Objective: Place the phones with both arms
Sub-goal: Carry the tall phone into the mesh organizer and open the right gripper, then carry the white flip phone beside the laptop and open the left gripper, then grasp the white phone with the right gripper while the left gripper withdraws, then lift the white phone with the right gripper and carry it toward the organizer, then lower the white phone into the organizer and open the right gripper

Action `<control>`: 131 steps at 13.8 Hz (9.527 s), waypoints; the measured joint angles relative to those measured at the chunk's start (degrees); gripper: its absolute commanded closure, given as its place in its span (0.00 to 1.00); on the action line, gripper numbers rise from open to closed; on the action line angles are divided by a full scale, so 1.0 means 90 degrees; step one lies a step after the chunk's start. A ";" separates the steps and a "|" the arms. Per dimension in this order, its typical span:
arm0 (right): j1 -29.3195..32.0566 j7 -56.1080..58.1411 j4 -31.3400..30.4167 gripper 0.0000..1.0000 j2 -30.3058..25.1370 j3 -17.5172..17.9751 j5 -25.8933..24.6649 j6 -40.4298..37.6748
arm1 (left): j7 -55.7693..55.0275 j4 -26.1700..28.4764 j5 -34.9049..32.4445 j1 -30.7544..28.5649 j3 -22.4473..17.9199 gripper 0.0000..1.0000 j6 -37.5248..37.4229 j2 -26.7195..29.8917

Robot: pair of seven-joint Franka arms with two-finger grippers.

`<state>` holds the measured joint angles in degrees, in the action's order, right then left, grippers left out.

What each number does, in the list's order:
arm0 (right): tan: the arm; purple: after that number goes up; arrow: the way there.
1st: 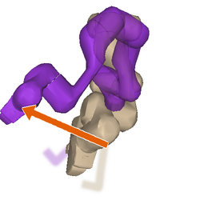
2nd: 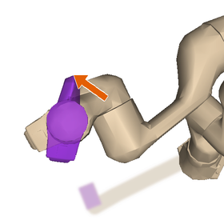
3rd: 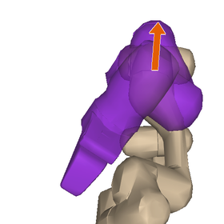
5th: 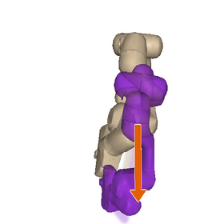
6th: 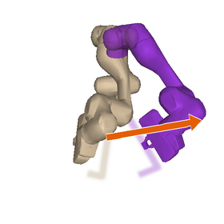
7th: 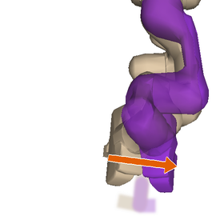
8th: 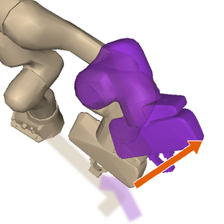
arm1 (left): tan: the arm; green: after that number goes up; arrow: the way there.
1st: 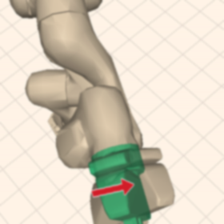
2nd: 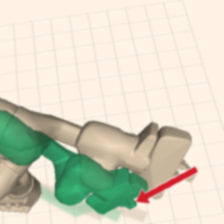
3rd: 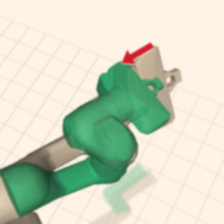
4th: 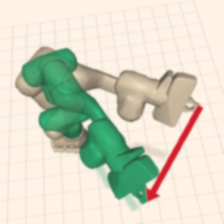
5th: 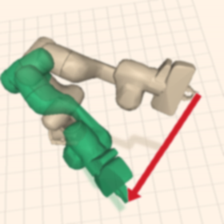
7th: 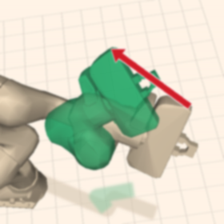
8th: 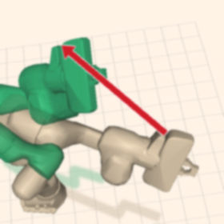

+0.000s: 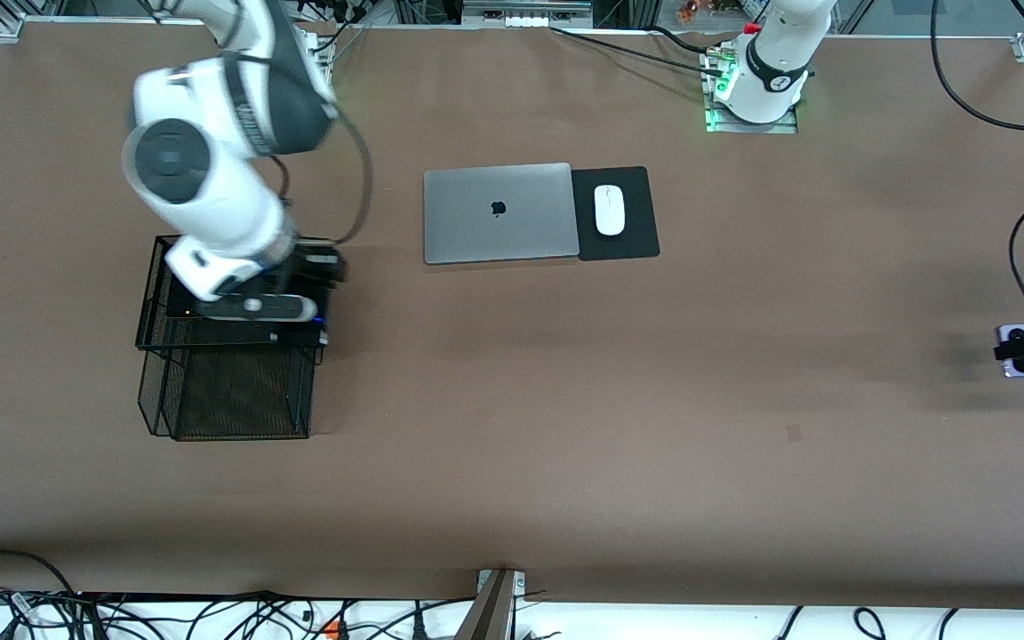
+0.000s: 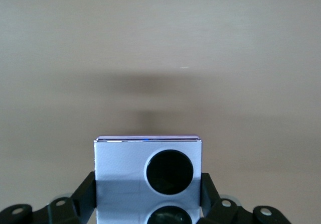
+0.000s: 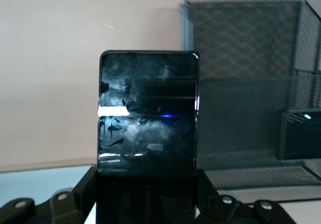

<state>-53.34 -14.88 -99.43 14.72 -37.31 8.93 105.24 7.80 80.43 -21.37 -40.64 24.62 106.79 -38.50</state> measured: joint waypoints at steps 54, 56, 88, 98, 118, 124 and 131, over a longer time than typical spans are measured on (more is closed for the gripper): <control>-0.0266 -0.2323 0.3232 0.00 0.3561 0.1918 0.0555 0.1766 | -0.0108 -0.0005 0.2211 0.3268 -0.1465 0.00 -0.1993 0.3184; -0.0317 -0.2527 0.3237 0.00 0.3823 0.1973 0.0556 0.2074 | -0.0025 0.0555 0.2293 0.4229 -0.2638 0.00 -0.1787 0.3503; -0.0580 -0.2729 0.2997 0.97 0.4691 0.1979 0.0554 0.3237 | -0.0849 0.1852 0.2064 0.4689 -0.2749 0.00 -0.1115 0.4458; -0.0538 -0.2314 0.4161 0.98 0.3273 0.1229 0.0554 -0.0125 | -0.0696 0.1850 0.2064 0.4691 -0.2744 0.00 -0.1145 0.4457; 0.2640 0.3665 0.2850 0.97 0.3762 0.0096 0.2141 0.0597 | -0.0883 0.1679 0.2064 0.4663 -0.2815 0.00 -0.1187 0.4399; 0.2601 0.3647 0.2259 0.93 0.3881 0.0266 0.2233 0.1161 | -0.0909 0.1634 0.2064 0.4650 -0.2824 0.00 -0.1248 0.4382; 0.2616 0.3333 0.2068 0.00 0.3821 0.0253 0.2237 0.0888 | -0.0917 0.1544 0.2064 0.4665 -0.2735 0.00 -0.1258 0.4307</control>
<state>-29.80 15.12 -80.82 49.11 -35.03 29.06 113.23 -0.45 94.33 -2.79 1.35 0.01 95.47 0.26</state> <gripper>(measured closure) 0.119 0.000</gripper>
